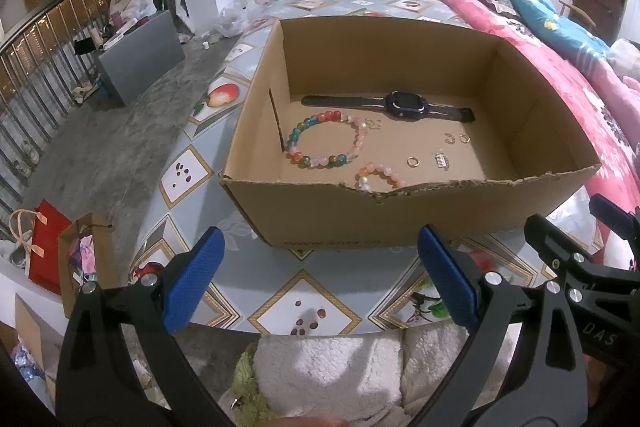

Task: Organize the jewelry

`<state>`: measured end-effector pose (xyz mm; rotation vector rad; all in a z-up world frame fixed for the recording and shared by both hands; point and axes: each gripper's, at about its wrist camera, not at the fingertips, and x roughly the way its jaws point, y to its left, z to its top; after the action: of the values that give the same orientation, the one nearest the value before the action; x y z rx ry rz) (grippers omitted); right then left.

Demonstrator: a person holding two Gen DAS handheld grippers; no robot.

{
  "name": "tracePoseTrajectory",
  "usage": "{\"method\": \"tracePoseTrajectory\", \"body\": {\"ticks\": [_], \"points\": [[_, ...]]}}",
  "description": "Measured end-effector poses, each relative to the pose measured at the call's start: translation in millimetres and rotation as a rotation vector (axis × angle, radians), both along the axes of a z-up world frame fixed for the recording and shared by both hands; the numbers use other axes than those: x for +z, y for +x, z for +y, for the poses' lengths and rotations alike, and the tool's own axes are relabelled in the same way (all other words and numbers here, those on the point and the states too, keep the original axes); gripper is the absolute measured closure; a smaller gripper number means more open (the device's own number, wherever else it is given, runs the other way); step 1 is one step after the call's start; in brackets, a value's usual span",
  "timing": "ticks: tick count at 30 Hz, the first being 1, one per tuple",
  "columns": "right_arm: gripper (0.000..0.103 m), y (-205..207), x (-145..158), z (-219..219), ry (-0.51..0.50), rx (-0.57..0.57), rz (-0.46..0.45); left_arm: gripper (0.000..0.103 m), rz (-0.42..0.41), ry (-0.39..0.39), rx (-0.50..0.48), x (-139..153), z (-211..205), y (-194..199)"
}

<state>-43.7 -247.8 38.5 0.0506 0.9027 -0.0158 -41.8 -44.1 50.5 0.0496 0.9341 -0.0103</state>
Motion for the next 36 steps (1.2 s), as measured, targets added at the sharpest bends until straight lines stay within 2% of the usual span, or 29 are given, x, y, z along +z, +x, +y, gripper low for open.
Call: {"method": "tracePoseTrajectory", "body": {"ticks": [36], "points": [[0.007, 3, -8, -2, -0.023, -0.008, 0.036, 0.010, 0.054, -0.023, 0.002, -13, -2, 6]]}}
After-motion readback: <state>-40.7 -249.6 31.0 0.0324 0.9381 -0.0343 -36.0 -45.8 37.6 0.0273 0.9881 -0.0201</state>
